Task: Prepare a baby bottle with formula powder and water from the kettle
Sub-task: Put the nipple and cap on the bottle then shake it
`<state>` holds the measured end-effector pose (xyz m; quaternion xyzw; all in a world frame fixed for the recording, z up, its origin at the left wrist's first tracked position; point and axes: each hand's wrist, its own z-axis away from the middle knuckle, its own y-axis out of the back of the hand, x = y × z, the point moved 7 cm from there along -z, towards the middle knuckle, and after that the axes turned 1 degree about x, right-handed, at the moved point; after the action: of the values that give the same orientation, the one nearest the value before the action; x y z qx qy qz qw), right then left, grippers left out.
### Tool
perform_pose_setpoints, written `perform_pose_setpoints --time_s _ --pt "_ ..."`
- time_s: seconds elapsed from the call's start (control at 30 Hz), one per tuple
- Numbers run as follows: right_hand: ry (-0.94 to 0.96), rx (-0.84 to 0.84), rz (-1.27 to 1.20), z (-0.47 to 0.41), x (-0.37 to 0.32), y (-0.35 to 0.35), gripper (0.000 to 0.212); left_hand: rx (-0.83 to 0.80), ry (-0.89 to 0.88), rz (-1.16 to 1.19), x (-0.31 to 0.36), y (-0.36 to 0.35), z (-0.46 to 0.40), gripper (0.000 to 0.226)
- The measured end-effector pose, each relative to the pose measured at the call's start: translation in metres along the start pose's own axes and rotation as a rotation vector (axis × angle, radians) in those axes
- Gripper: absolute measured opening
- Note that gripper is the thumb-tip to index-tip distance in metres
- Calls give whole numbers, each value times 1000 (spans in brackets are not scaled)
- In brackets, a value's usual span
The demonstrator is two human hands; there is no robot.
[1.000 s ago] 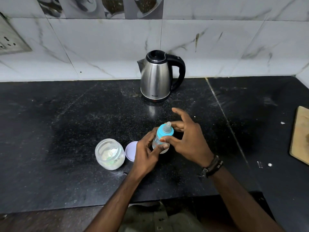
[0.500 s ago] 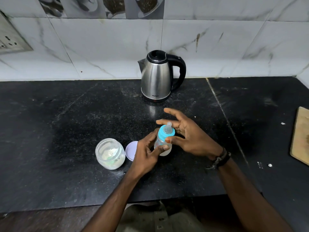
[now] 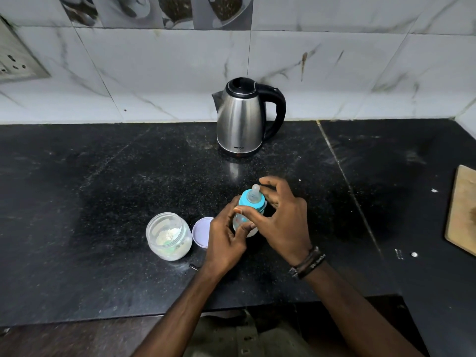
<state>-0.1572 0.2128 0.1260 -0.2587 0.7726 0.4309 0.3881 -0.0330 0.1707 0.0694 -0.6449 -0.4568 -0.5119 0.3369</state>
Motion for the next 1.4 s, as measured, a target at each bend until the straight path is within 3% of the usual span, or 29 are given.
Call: perform_pose_setpoints --time_s 0.1,0.27,0.4,0.57,0.77,1.03,1.33,1.4 --pt "-76 -132 -121 -9 5 0 72 -85 79 93 -4 0 0 46" --pt "-220 -597 -446 -15 13 -9 72 -235 136 129 -3 -3 -3 48" --pt "-216 -720 -530 -12 7 -7 76 -235 178 155 -5 -4 0 47" --pt "-238 -601 -439 -11 15 -9 76 -169 165 108 -9 0 2 44" --pt "-120 -348 -312 -13 11 -11 78 -65 56 17 1 2 -2 53" --pt "-24 -110 -197 -7 8 -13 63 38 -27 -85 9 3 -1 51" --pt "-39 -225 -241 -10 16 -22 70 16 65 16 -7 11 -1 52" --pt "-67 -209 -292 -14 23 -16 59 42 93 15 -11 13 0 51"
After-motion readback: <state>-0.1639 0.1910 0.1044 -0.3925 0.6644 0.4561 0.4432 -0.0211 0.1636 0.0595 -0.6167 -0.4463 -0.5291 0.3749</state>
